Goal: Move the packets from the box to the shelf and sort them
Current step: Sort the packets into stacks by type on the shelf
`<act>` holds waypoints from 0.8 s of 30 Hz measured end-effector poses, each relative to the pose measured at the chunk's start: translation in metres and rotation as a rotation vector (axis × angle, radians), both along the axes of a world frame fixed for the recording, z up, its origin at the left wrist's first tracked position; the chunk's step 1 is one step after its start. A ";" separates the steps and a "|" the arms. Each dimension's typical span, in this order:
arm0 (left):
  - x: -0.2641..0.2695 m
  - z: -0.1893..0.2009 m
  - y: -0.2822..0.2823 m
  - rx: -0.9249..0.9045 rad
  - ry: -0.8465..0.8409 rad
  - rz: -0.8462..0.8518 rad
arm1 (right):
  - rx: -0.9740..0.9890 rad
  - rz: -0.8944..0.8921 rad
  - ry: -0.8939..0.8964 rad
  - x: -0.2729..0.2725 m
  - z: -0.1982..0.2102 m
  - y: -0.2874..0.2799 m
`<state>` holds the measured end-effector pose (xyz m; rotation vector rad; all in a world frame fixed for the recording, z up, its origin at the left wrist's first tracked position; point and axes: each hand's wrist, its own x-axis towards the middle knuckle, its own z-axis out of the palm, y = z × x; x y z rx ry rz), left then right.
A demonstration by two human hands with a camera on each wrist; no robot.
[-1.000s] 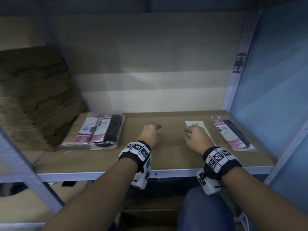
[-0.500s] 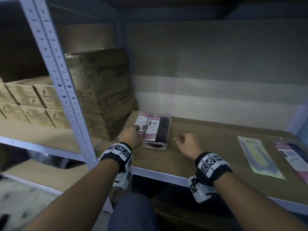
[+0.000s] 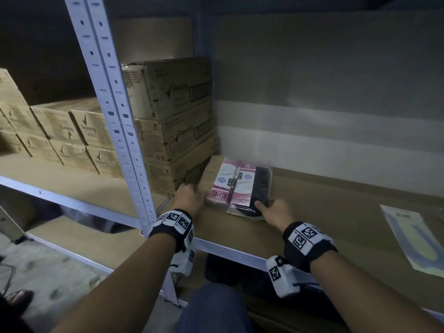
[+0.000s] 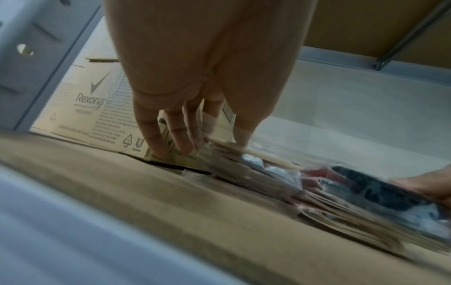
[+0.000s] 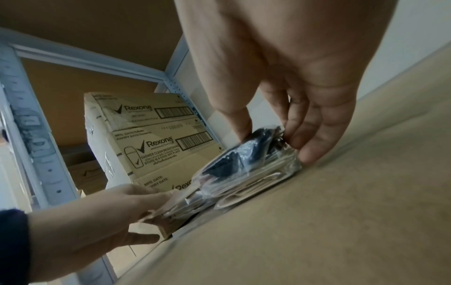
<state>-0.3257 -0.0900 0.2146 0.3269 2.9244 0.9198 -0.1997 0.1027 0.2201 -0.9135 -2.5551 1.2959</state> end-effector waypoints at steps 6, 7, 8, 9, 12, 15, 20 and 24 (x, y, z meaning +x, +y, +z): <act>0.002 0.005 -0.004 0.083 0.019 0.034 | -0.179 -0.064 0.053 -0.004 -0.006 0.008; 0.003 0.007 -0.005 0.115 0.006 0.045 | -0.222 -0.086 0.068 -0.004 -0.004 0.009; 0.004 0.010 -0.006 0.151 -0.001 0.053 | -0.266 -0.103 0.086 -0.003 -0.003 0.009; 0.003 0.011 -0.008 0.188 -0.021 0.067 | -0.306 -0.117 0.107 -0.002 -0.001 0.010; 0.001 0.016 -0.012 0.387 -0.133 0.120 | -0.394 -0.140 0.173 0.001 0.004 0.012; 0.004 0.018 -0.015 0.641 -0.256 0.175 | -0.503 -0.192 0.242 0.005 0.009 0.016; 0.018 0.020 -0.012 0.849 -0.354 0.159 | -0.732 -0.233 0.306 0.020 0.023 0.022; 0.035 0.021 -0.001 0.954 -0.378 0.139 | -0.753 -0.233 0.322 0.033 0.027 0.030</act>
